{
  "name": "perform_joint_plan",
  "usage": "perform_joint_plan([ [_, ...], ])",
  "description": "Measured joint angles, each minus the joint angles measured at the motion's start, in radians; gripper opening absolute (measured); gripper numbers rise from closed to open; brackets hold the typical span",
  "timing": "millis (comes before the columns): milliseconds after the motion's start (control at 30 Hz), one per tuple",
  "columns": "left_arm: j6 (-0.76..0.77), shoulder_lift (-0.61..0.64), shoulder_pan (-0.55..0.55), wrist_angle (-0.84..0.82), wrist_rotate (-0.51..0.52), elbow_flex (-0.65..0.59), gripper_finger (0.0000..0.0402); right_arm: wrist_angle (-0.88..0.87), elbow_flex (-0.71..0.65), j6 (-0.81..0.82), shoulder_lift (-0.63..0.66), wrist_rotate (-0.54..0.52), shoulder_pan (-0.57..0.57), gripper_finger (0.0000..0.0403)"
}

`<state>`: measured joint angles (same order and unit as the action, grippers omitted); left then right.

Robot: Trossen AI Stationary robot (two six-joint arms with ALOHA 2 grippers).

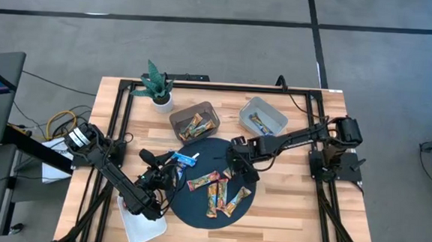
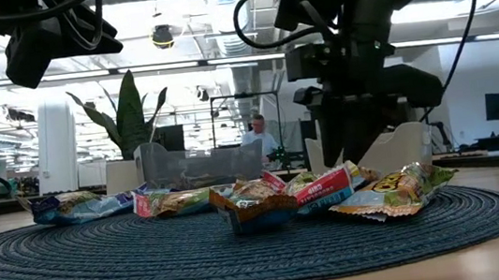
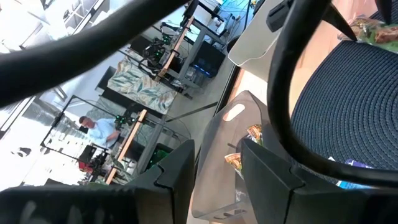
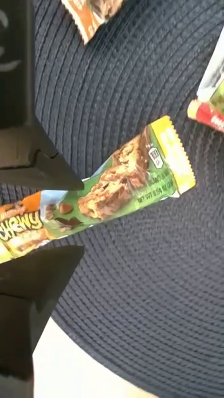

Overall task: Pick and place Granola Bars by type
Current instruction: Put the yellow granola bar into the black bin

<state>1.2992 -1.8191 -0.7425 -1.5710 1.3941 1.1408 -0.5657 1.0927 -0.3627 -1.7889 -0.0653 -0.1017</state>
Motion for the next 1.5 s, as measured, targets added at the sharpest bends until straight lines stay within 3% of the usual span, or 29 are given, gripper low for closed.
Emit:
perform_joint_plan([
  [533,0.000,0.000,0.000,0.000,0.000,0.000,0.0125,0.051,-0.033,0.016,0.000,0.014,0.000,0.0111],
  [967,0.000,0.000,0.000,0.000,0.000,0.000,0.0126,0.051,-0.032,0.015,0.000,0.014,0.000,0.0005],
  [1500,0.000,0.000,0.000,0.000,0.000,0.000,0.0126,0.048,0.023,-0.074,0.000,-0.028,-0.030,0.0000],
])
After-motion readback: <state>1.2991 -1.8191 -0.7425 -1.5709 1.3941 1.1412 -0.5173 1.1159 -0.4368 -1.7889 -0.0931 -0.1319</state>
